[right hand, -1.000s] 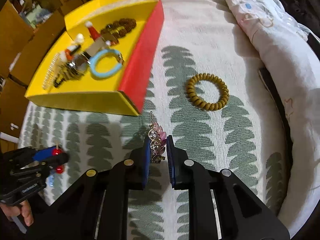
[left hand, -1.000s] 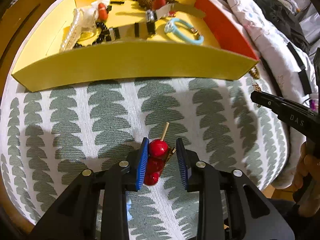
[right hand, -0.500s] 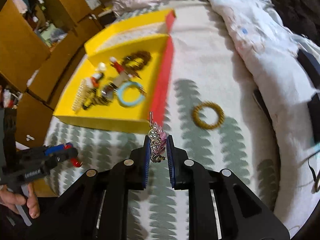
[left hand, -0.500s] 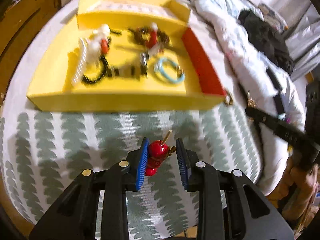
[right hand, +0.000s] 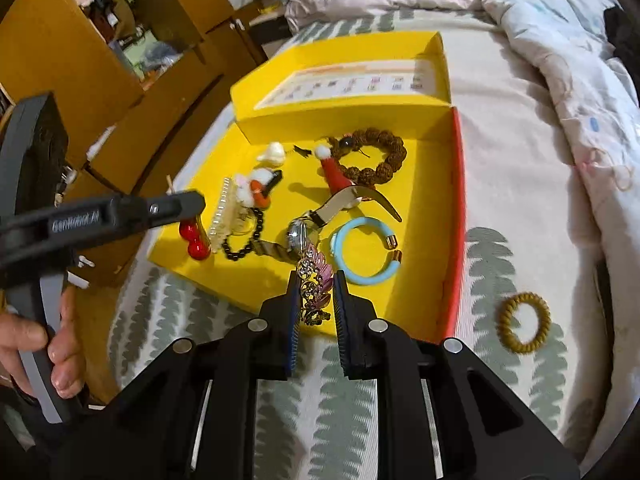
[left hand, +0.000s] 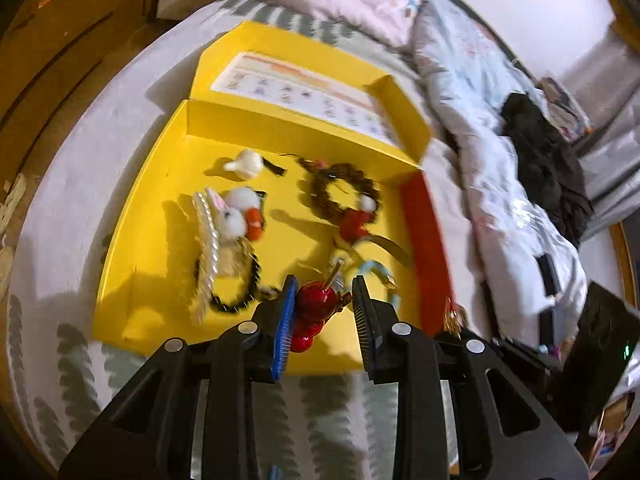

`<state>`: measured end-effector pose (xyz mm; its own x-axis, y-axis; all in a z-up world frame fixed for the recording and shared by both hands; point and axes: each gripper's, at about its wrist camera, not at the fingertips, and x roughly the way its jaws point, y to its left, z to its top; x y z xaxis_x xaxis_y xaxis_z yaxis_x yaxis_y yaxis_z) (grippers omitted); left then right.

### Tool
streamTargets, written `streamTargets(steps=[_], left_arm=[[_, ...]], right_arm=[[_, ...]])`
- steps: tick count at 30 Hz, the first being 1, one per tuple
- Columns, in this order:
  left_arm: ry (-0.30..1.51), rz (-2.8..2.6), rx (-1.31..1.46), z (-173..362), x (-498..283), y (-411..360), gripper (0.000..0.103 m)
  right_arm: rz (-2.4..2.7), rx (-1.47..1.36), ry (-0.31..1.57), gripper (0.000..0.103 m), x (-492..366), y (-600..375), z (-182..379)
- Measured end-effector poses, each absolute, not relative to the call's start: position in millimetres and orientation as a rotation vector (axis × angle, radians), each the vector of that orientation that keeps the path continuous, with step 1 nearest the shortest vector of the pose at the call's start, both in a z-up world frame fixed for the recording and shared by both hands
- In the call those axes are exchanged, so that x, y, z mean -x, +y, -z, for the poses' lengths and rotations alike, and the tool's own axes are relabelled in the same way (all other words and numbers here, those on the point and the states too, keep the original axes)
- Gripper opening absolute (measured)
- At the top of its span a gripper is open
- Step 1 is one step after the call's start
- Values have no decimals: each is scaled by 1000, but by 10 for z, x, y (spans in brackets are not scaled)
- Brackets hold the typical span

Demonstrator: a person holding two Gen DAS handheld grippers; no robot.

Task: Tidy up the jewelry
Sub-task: 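Carry the pink charm and red beads into the yellow box and open both tools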

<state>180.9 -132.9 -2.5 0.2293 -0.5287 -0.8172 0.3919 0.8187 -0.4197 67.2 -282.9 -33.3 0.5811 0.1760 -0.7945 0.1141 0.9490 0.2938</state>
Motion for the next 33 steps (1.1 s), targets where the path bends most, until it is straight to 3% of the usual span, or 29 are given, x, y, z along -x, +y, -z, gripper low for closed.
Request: streamTargets(steps=[22, 33], left_arm=[[1293, 575, 127, 635, -2501, -1726, 28], [1294, 580, 126, 644, -2480, -1720, 28]], right_arm=[[33, -317, 1070, 17, -1202, -2966, 924], [-104, -343, 1056, 17, -1098, -2758, 750]])
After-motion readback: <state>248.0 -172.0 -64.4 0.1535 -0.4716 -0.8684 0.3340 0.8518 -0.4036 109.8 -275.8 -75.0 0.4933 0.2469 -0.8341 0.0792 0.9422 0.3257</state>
